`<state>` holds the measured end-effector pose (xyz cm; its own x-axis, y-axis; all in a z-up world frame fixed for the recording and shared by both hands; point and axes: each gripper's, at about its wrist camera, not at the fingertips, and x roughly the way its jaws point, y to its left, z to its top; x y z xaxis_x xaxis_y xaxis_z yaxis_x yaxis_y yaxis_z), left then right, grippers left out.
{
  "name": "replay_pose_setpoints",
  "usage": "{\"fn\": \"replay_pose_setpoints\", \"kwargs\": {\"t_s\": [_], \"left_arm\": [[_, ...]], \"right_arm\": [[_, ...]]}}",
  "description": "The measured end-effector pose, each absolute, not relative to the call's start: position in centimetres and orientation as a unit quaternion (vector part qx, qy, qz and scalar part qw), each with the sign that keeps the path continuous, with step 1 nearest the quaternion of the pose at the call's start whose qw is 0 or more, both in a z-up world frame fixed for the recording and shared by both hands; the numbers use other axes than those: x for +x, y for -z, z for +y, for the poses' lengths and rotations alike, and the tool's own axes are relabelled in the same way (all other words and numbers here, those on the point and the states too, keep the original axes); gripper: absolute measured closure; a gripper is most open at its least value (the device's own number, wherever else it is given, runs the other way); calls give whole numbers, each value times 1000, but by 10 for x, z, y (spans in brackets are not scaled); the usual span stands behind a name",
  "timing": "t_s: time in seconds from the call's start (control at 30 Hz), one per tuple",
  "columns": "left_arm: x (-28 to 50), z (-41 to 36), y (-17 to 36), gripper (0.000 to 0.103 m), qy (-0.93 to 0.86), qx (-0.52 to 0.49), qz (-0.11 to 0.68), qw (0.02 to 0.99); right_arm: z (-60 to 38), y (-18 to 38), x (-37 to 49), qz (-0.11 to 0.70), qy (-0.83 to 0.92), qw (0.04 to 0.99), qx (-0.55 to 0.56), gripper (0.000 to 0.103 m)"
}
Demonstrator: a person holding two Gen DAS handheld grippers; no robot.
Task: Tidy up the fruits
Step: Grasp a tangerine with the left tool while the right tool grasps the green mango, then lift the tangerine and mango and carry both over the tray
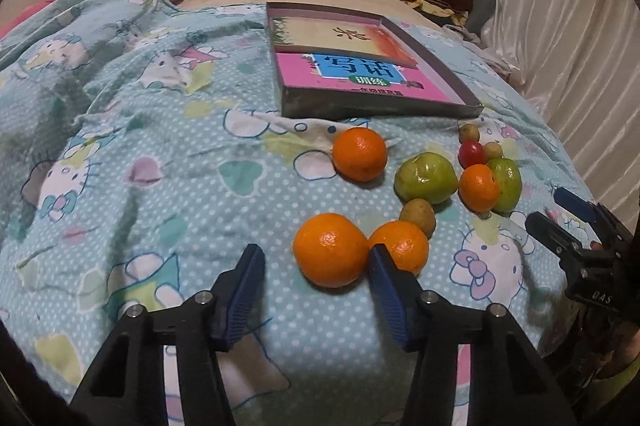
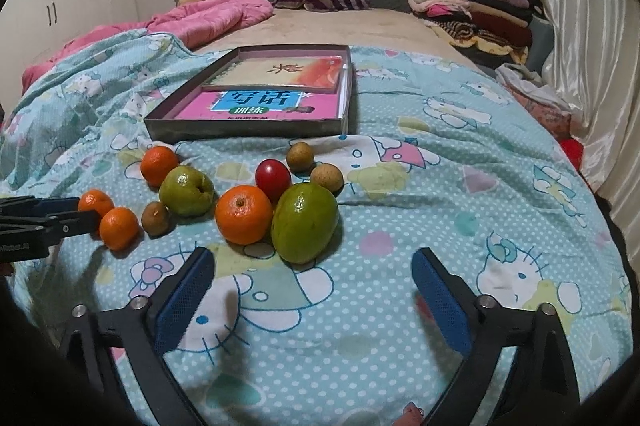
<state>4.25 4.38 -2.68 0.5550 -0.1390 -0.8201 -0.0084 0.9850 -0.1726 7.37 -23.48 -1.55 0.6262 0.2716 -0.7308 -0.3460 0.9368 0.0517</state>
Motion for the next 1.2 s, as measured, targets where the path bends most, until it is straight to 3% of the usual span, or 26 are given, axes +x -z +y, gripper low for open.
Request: {"fn": "replay_pose_setpoints", "kwargs": {"t_s": [0.2, 0.3, 0.77, 1.2], "left_arm": [[54, 44, 29, 62, 64, -89, 475, 873], [56, 43, 29, 63, 65, -85, 474, 874], [73, 43, 31, 63, 73, -82, 480, 870], [81, 44, 29, 64, 81, -89, 479, 869]], "right_arm": [[-236, 23, 92, 424, -181, 887, -34, 42], [-238, 28, 102, 437, -185, 880, -20, 50], [-237, 39, 139, 475, -236, 846, 59, 55], [-238, 28, 136, 447, -240, 862, 29, 56]]}}
